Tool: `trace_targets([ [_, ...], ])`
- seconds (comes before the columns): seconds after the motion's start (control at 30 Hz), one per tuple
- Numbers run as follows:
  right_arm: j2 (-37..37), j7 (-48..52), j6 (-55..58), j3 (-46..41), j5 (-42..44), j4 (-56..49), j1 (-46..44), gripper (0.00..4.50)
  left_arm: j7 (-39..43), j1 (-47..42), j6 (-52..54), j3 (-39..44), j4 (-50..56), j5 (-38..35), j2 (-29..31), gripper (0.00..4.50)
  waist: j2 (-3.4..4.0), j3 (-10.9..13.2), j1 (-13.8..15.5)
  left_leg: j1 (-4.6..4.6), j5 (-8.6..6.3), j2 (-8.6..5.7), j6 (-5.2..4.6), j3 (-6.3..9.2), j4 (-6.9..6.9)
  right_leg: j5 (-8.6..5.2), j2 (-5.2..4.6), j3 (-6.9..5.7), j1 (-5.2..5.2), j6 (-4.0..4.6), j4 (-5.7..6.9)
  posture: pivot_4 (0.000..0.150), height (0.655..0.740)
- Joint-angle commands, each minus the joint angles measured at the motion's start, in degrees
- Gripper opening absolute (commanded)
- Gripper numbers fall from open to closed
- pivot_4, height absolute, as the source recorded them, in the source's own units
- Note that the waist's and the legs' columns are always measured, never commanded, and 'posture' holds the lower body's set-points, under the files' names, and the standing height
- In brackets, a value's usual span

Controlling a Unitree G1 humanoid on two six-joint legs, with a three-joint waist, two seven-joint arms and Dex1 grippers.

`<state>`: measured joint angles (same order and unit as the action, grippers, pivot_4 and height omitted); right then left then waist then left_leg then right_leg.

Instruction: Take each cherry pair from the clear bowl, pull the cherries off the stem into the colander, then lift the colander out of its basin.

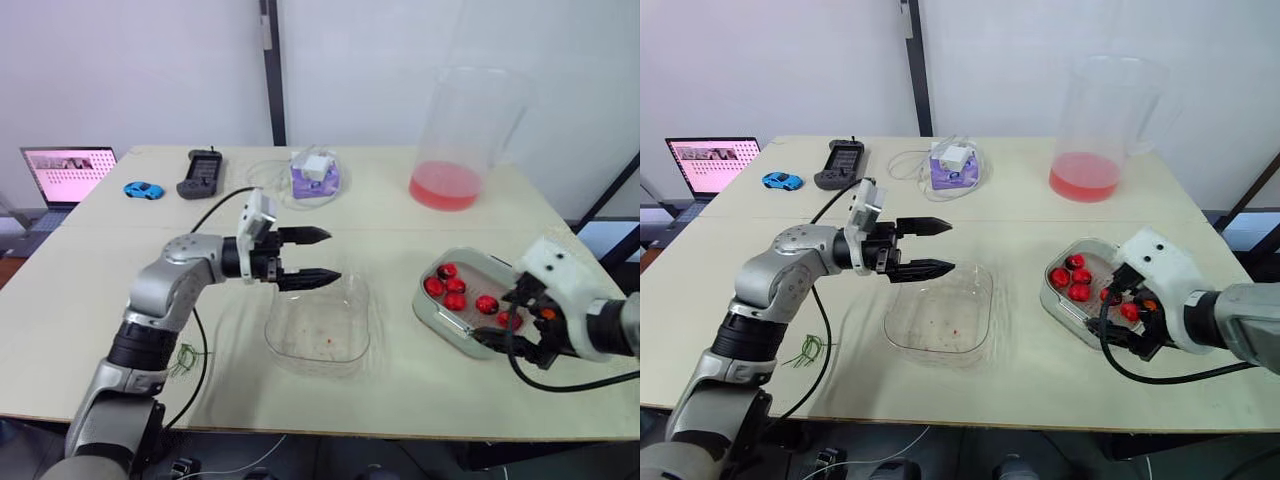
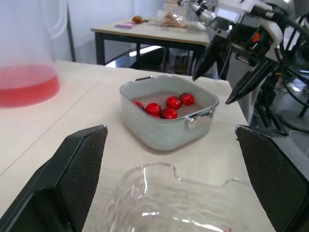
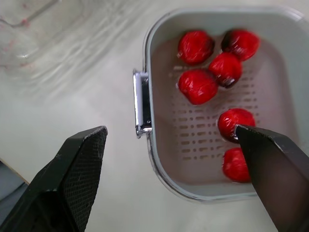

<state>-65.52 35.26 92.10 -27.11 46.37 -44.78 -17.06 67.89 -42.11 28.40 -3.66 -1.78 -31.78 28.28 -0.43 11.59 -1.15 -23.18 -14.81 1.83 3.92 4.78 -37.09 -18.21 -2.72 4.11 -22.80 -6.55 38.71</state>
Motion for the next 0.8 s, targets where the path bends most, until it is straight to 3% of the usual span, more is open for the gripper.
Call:
trace_targets([
  [0.03, 0.2, -1.9, 0.4, 0.4, 0.6, -0.3, -1.3, 4.5, -0.6, 1.0, 0.7, 1.2, 3.8, -1.3, 0.5, 4.48, 0.0, 0.0, 0.2, -0.01, 0.0, 0.0, 0.0, 0.01, -0.01, 0.0, 0.0, -0.01, 0.0, 0.0, 0.0, 0.15, 0.7332],
  [0.27, 0.5, -4.5, 0.4, 0.9, 3.9, 0.5, -1.3, 4.5, -0.3, 3.1, 3.4, 1.3, 7.6, -3.7, 1.0, 4.48, 0.0, 0.0, 0.3, -0.04, 0.0, 0.0, -0.01, 0.01, -0.01, 0.0, -0.01, -0.02, -0.01, 0.0, -0.02, 0.15, 0.7332],
  [0.67, 9.0, -14.7, 0.4, 12.8, 2.1, 1.5, -7.1, 4.5, 1.3, 3.1, 4.5, 0.0, 10.4, -4.6, 1.8, 4.48, 0.0, 0.0, 0.1, -0.08, -0.01, 0.01, -0.01, 0.02, -0.02, 0.01, 0.01, -0.02, -0.06, 0.01, 0.0, 0.15, 0.7332],
  [0.8, 10.8, -16.7, 0.4, 13.6, 2.3, 2.8, -7.6, 3.18, 1.8, 3.3, 5.0, 0.3, 11.5, -5.5, 1.9, 4.5, 0.0, 0.0, 0.1, -0.09, 0.0, 0.0, -0.01, 0.02, -0.02, 0.01, 0.01, -0.02, -0.08, 0.01, 0.01, 0.15, 0.7332],
])
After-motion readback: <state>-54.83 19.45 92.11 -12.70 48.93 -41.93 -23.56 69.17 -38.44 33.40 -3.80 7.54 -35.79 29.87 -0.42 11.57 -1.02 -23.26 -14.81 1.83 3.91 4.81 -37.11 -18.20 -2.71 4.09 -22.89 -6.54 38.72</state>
